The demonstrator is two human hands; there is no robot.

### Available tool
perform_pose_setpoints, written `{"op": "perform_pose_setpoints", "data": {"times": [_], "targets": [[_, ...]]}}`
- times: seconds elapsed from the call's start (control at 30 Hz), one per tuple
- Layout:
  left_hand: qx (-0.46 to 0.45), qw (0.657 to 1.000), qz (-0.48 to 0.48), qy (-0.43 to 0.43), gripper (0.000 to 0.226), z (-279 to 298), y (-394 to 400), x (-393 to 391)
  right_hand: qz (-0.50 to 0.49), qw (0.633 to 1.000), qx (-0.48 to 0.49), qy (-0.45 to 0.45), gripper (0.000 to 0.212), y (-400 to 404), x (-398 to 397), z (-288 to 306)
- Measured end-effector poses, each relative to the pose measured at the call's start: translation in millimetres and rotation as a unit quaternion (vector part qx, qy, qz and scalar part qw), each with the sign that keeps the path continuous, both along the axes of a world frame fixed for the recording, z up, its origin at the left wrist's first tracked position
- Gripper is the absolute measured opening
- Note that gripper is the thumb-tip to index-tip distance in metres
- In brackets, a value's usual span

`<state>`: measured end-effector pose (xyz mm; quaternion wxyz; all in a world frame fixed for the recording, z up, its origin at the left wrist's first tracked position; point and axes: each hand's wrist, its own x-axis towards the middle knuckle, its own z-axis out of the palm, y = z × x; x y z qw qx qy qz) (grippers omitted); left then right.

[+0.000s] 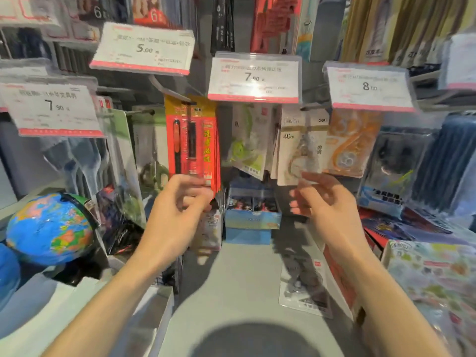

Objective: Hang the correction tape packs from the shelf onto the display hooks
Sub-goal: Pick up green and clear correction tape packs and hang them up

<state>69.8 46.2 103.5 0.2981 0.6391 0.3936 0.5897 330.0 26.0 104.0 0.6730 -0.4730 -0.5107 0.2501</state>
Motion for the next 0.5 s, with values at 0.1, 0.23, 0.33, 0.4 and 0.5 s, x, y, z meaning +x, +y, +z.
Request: {"op": "perform_pose_setpoints", "data": {"times": [0.1,0.23,0.33,0.4,0.5], "targets": [[-0.023,0.999,-0.017,-0.02,0.016,-19,-12,3,-0.02,0.999,-0.033,-0.003,0.014,-16,10,-28],[-0.071,0.994,-0.042,-0.069,0.016,-43,-22,12,-0.091,0.984,-0.131,-0.082,0.013,-18,20,-72],[-0.102,0.987,-0.047,-0.114,0.015,-56,-25,17,-0.145,0.923,-0.265,-0.239,0.035,-10,22,-102],[-0.119,0.983,-0.051,-0.131,0.014,-63,-28,18,-0.149,0.869,-0.331,-0.337,0.054,-7,19,-118],[-0.135,0.982,-0.049,-0.123,0.013,-70,-31,17,-0.13,0.817,-0.401,-0.394,0.083,-7,15,-131]]}}
